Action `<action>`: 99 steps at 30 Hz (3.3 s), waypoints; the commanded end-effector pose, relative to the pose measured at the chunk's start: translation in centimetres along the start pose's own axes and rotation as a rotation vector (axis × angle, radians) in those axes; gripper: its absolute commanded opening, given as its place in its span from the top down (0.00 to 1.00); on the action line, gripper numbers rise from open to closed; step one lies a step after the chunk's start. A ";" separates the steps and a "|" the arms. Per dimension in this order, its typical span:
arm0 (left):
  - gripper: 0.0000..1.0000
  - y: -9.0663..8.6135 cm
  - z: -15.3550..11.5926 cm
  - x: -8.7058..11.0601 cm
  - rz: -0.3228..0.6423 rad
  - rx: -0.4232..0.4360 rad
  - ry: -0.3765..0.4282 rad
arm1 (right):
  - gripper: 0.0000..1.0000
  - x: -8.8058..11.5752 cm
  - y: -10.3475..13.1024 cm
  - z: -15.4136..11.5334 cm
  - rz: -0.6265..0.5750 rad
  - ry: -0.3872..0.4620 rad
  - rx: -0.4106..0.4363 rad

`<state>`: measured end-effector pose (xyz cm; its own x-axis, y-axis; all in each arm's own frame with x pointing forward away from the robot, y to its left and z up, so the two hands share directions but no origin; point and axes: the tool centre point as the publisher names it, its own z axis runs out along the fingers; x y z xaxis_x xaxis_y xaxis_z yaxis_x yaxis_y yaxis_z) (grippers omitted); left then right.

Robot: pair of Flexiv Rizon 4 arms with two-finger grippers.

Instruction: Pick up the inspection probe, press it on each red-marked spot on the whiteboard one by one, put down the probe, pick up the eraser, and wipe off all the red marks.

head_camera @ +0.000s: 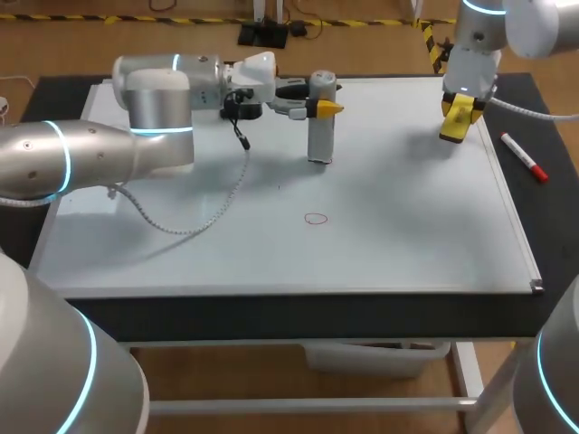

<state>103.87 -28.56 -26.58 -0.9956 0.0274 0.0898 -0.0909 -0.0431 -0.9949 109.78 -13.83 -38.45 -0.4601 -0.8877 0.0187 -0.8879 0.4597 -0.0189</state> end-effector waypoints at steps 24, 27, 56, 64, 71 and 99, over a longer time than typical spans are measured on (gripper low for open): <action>1.00 1.5 0.7 -1.2 -0.018 -0.009 -0.012 | 1.00 0.0 -0.1 -0.1 -0.002 0.005 -0.001; 1.00 1.5 0.7 -1.2 -0.017 -0.009 -0.013 | 1.00 0.0 -0.1 -0.1 -0.002 0.005 -0.001; 1.00 -1.5 -3.2 -0.8 0.016 -0.016 -0.058 | 1.00 0.0 -0.1 -0.1 -0.002 0.005 -0.001; 1.00 -2.6 -6.7 -1.3 0.029 0.000 -0.100 | 1.00 0.0 -0.1 -0.1 -0.002 0.005 -0.001; 1.00 -2.9 -10.5 -1.8 0.035 0.004 -0.149 | 1.00 0.0 -0.1 -0.1 -0.002 0.005 -0.001; 1.00 -4.4 -23.3 -3.7 0.066 0.036 -0.281 | 1.00 0.0 -0.1 -0.1 -0.002 0.005 -0.001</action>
<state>108.71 -6.32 -24.02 -0.9667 -0.2523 0.0432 -0.0249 -0.0751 -0.9969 109.78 -13.82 -38.45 -0.4601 -0.8877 0.0190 -0.8879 0.4597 -0.0189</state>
